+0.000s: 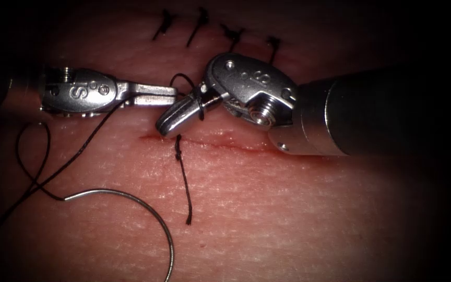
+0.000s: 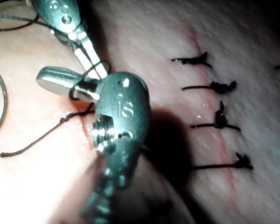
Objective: Wound Closure
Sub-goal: Wrap the suture clockwise using the left gripper around the right gripper.
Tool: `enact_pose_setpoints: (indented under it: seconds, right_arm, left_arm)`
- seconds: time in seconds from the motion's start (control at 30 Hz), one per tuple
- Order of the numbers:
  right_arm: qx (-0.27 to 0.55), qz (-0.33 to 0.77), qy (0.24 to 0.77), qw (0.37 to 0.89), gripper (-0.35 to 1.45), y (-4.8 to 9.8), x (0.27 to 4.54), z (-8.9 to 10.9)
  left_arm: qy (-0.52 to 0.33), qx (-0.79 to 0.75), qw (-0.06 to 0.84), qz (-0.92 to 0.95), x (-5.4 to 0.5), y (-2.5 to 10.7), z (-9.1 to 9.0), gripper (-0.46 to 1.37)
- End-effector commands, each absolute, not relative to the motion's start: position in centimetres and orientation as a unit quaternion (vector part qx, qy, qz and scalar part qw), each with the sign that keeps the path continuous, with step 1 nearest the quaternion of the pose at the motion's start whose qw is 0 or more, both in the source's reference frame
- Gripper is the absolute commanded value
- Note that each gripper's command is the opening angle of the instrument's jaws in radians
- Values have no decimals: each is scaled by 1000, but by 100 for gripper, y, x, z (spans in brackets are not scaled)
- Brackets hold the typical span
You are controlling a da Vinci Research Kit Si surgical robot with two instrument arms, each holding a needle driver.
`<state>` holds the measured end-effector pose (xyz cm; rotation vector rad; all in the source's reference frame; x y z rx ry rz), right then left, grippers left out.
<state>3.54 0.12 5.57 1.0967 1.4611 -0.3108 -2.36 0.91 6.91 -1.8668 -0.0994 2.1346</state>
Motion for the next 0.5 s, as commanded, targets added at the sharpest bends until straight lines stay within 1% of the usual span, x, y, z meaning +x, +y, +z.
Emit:
enact_pose_setpoints:
  seconds: [0.03, 0.1, 0.27, 0.37, 0.47, 0.5]
  right_arm:
    - [473, -139, 624, 606, -35, 15, 354, 558]
    - [470, -165, 607, 619, -35, 16, 362, 559]
    - [468, -197, 596, 623, -35, 12, 371, 558]
    - [469, -223, 574, 633, -35, 6, 376, 557]
    - [465, -242, 560, 641, -28, 1, 380, 558]
    - [463, -249, 554, 646, -20, 0, 381, 559]
  left_arm:
    - [-38, -651, 148, 744, -236, 90, 691, -35]
    - [-41, -651, 147, 744, -236, 89, 688, -35]
    - [-43, -650, 146, 744, -235, 87, 687, -35]
    - [-46, -649, 143, 745, -230, 85, 686, -35]
    - [-47, -647, 142, 747, -225, 83, 687, -35]
    - [-47, -647, 145, 747, -222, 83, 688, -35]
